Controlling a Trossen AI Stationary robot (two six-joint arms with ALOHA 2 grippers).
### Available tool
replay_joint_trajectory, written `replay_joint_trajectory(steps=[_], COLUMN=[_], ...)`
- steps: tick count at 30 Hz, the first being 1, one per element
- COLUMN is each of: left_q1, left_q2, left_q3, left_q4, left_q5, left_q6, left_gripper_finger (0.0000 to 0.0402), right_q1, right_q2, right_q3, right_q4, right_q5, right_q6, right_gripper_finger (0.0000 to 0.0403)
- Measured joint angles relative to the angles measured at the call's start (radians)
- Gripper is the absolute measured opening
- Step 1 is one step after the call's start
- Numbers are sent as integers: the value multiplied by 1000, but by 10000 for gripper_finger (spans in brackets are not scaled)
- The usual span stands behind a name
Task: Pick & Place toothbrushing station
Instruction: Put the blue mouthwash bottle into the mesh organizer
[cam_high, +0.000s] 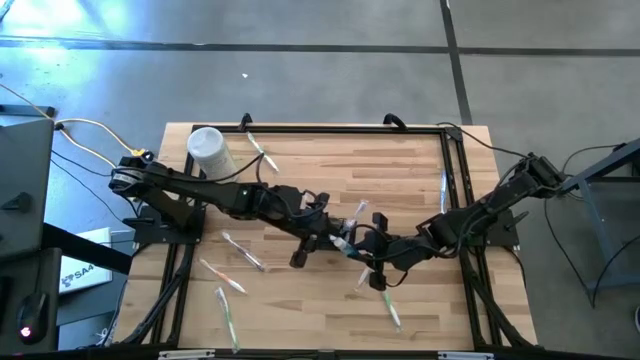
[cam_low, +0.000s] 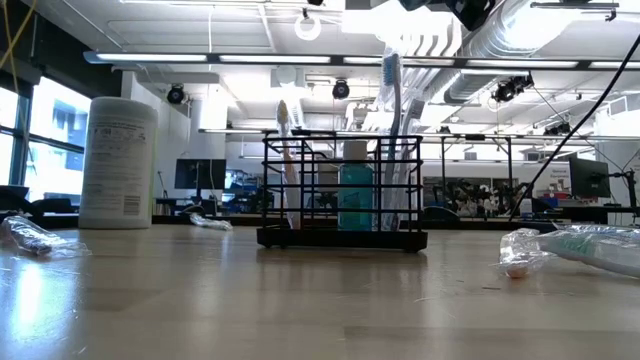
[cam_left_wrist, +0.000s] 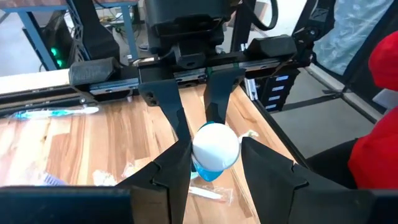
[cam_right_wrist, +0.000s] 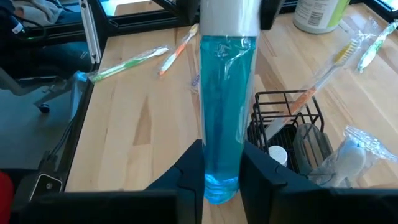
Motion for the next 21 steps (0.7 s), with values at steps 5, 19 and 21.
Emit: replay_joint_trajectory(steps=[5, 19, 21], left_q1=[0, 0, 0], left_q2=[0, 6, 19], left_q3=[0, 0, 0], left_q4=[2, 13, 19], left_q5=[-4, -44, -45], left_q6=[-27, 3, 5], left_gripper_finger=[138, 139, 139], right_q1=[-7, -10, -10], right_q2=[0, 0, 0], right_q3=[0, 0, 0], right_q4=[1, 1, 1], right_q5=[-7, -13, -13], right_q6=[4, 6, 6], right_gripper_finger=[59, 59, 59])
